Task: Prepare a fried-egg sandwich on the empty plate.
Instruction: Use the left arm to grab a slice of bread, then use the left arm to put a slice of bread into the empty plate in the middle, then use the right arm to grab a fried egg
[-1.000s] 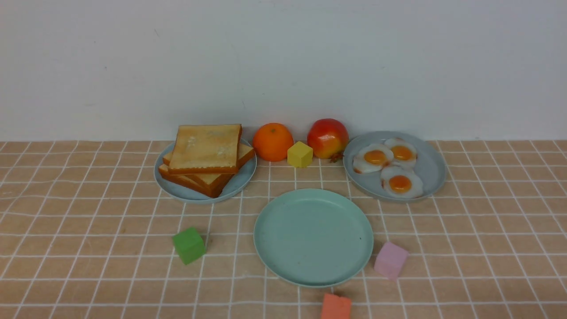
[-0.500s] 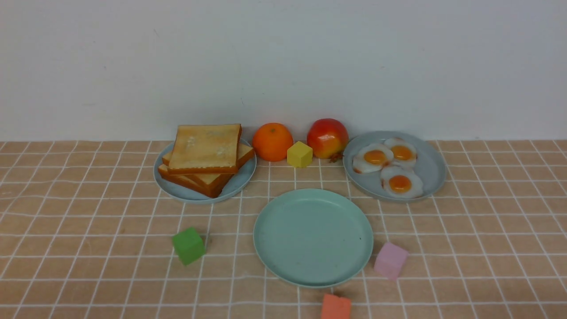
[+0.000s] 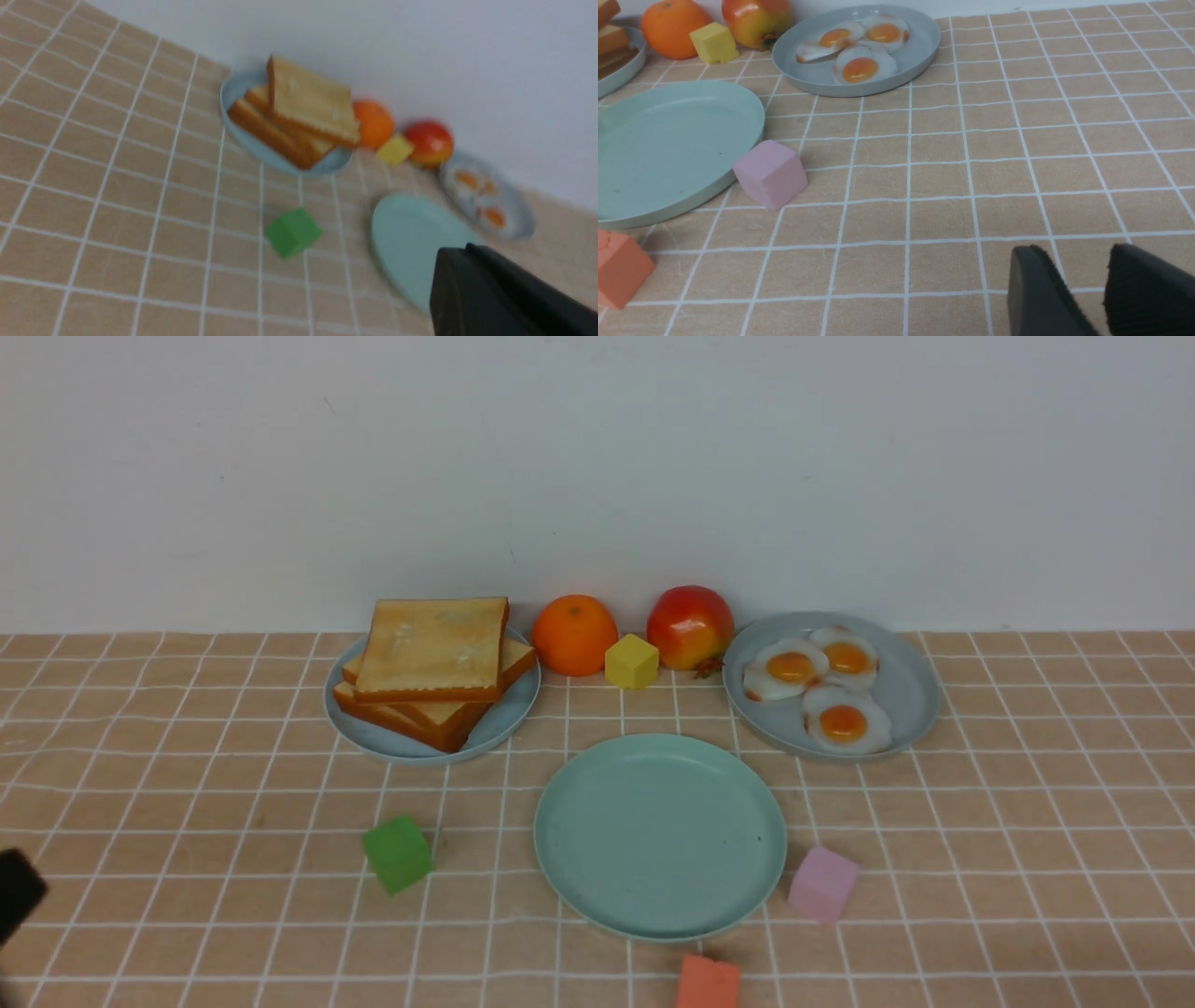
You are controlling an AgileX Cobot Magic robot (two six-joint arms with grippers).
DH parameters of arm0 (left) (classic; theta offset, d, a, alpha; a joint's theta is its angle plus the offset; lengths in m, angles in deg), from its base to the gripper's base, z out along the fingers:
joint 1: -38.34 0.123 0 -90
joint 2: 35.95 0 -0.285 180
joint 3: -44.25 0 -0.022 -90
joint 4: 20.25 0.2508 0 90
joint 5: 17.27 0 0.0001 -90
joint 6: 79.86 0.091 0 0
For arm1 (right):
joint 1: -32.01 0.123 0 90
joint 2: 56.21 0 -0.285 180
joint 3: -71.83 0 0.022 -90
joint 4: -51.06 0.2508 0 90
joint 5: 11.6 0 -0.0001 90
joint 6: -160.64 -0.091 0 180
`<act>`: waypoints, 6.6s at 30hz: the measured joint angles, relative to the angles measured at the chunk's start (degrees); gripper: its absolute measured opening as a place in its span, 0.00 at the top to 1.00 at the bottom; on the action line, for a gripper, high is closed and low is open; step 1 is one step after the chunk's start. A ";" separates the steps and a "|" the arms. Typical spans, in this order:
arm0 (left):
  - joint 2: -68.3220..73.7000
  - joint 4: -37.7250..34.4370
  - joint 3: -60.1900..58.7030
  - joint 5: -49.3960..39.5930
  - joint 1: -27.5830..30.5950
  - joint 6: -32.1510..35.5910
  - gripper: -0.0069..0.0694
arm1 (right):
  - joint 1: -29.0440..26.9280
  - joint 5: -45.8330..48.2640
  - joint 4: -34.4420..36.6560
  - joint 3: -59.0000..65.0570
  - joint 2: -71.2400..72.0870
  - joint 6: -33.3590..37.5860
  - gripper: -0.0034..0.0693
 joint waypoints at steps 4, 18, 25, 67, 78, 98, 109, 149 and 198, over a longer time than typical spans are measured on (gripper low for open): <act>11.69 -2.42 9.71 -11.34 -6.54 12.72 0.93 | 0.00 -2.38 0.47 0.22 0.00 -0.88 0.62; 39.67 -1.63 23.95 -14.11 -18.49 21.68 0.93 | 0.00 -6.01 20.46 -6.69 -0.82 -14.08 0.63; 54.95 8.08 35.81 -14.95 -18.49 24.57 0.93 | 0.08 32.41 18.10 -35.46 -18.44 8.84 0.86; 95.01 6.38 67.99 -10.75 -6.43 81.01 0.29 | 9.66 40.28 18.73 -50.38 -28.95 17.62 0.95; 96.44 8.53 68.17 -8.52 -6.43 81.08 0.54 | 9.66 40.23 18.89 -50.38 -28.95 17.62 0.94; 87.04 8.92 68.15 -14.85 -13.02 58.36 0.82 | 9.66 40.23 20.01 -50.38 -28.95 17.62 0.92; 91.35 24.99 66.91 -16.72 -37.17 30.42 0.82 | 9.66 40.34 19.73 -50.38 -28.95 17.67 0.92; 43.60 23.09 45.85 -10.54 -39.18 3.66 0.93 | 8.21 23.54 16.45 -63.85 -81.44 7.28 0.45; 9.15 27.69 8.28 19.07 -39.18 -10.29 0.93 | 3.33 11.70 28.77 -108.85 -135.32 4.68 0.45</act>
